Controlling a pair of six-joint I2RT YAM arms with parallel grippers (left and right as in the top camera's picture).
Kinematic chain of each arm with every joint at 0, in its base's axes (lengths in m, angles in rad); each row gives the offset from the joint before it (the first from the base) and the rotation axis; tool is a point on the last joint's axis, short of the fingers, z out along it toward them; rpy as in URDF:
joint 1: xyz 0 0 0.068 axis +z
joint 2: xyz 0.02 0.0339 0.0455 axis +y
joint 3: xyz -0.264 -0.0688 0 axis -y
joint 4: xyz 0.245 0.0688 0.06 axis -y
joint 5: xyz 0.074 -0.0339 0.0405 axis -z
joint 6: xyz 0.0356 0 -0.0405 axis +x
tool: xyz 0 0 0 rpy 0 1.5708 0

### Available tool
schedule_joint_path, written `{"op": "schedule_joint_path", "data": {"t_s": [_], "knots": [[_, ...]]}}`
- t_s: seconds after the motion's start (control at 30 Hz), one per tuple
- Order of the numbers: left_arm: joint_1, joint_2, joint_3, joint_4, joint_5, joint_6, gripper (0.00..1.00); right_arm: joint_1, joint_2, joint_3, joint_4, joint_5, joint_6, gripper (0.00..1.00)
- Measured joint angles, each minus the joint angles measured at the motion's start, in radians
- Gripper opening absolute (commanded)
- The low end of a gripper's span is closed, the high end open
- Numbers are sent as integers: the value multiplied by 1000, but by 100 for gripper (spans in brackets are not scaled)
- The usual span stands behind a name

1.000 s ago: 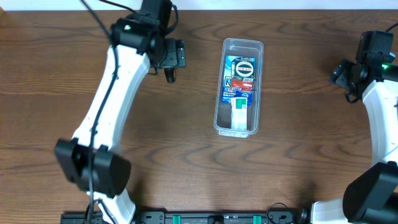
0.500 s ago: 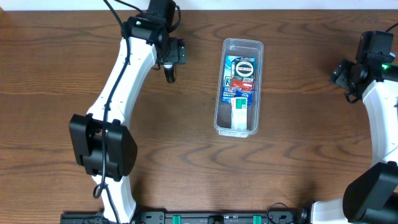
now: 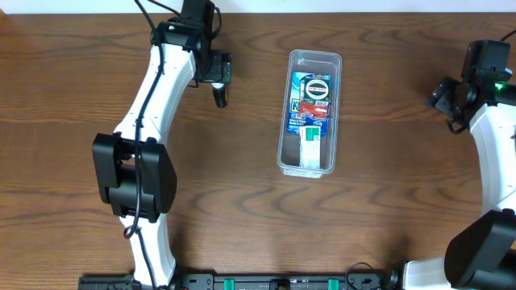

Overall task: Pack container
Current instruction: 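Lower the left gripper over the white-capped dark bottle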

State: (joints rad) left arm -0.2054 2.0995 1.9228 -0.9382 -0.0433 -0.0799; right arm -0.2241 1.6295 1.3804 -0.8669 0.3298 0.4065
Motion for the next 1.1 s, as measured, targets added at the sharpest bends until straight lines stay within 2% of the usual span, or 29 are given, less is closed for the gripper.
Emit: {"op": "schedule_joint_path", "data": {"t_s": [0.7, 0.73, 0.77, 0.83, 1.1], "knots": [[-10, 126, 0, 8, 70, -21, 99, 0, 0, 0, 0, 0, 0, 99], [-10, 126, 0, 8, 70, -21, 96, 0, 0, 0, 0, 0, 0, 99], [-10, 126, 0, 8, 70, -24, 85, 0, 0, 0, 0, 0, 0, 99], [-10, 126, 0, 8, 71, -33, 71, 0, 0, 0, 0, 0, 0, 99], [-10, 126, 0, 23, 75, -27, 71, 0, 0, 0, 0, 0, 0, 99]]}}
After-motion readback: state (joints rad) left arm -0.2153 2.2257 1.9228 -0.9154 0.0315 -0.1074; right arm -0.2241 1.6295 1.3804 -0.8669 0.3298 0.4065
